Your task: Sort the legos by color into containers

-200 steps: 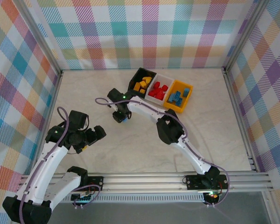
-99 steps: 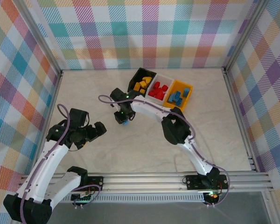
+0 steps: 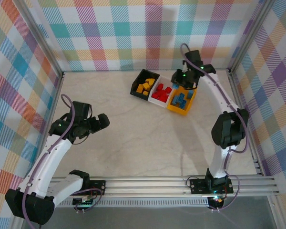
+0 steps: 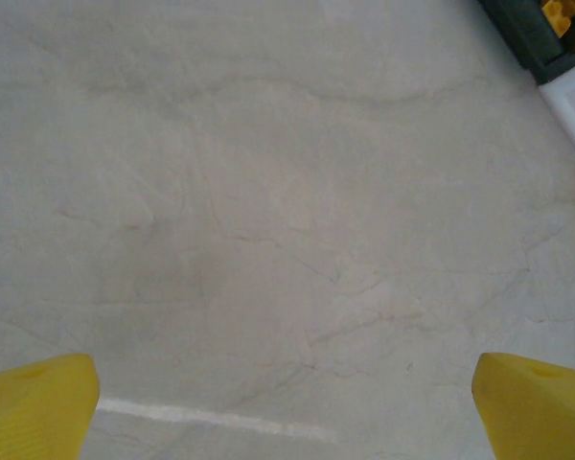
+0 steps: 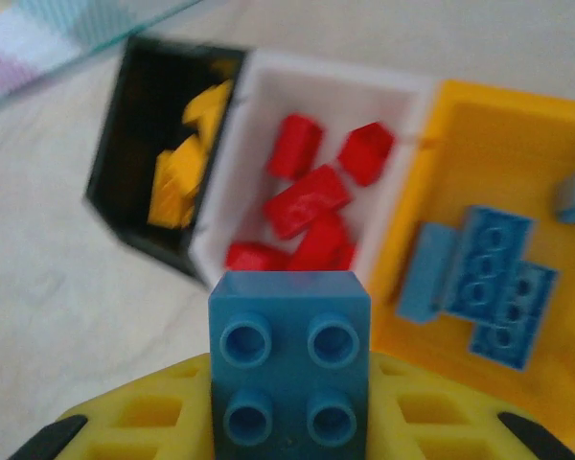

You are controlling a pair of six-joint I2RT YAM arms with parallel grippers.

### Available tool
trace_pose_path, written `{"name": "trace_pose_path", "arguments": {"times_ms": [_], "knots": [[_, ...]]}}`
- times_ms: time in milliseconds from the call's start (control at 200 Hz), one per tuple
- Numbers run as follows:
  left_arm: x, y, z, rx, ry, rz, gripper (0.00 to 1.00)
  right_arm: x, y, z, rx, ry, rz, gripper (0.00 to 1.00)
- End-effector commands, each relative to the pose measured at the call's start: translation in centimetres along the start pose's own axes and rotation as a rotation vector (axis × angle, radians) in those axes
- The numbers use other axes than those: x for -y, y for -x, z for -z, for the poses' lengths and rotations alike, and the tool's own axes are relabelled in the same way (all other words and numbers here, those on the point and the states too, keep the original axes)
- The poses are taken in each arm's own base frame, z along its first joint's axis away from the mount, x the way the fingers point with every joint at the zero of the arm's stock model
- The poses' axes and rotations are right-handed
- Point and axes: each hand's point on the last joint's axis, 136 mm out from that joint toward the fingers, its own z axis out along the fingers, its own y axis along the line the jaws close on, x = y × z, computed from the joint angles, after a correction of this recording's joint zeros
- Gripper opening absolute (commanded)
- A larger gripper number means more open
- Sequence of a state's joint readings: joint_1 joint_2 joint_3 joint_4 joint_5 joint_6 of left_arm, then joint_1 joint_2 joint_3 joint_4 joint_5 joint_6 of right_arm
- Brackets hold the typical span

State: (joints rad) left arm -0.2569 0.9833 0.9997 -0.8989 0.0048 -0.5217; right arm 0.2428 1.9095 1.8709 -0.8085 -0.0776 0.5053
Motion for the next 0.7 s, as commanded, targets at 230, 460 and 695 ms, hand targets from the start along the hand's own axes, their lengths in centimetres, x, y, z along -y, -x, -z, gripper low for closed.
{"name": "trace_pose_path", "arguments": {"times_ms": [230,460,695], "knots": [[-1.0,0.8,1.1,0.059,0.035,-0.044,1.00,5.4,0.3,-6.2,-0.104,-0.073,-0.269,0.31],[-2.6,0.1,2.3,0.117,0.061,-0.065,1.00,7.0,0.3,-9.3,-0.123,-0.106,-0.318,0.31],[-3.5,0.1,3.3,0.192,0.061,-0.065,1.00,7.5,0.3,-10.4,-0.128,-0.109,-0.348,0.51]]}}
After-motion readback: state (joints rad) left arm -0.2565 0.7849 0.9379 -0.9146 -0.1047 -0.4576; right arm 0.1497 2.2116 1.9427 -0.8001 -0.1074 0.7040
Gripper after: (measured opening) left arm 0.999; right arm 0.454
